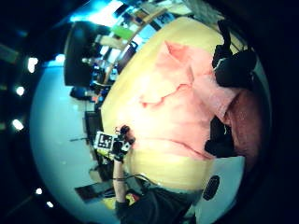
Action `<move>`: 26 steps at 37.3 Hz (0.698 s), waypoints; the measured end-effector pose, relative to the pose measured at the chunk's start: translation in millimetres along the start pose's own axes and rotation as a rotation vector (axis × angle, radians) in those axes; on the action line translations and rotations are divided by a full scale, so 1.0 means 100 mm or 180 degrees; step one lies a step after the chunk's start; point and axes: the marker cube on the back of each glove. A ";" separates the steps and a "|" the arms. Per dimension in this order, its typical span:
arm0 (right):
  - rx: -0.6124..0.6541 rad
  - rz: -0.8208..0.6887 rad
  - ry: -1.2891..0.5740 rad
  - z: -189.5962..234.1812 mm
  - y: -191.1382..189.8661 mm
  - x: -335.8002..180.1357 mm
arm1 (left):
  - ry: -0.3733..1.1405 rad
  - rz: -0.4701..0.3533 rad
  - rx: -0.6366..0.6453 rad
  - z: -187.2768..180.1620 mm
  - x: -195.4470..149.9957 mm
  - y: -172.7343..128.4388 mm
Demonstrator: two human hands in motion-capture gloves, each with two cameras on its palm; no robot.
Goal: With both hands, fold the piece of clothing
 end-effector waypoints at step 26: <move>0.0025 -0.0864 0.0205 -0.02 1.05 -3.27 | -0.0118 -0.1473 0.1164 -1.39 -1.11 0.71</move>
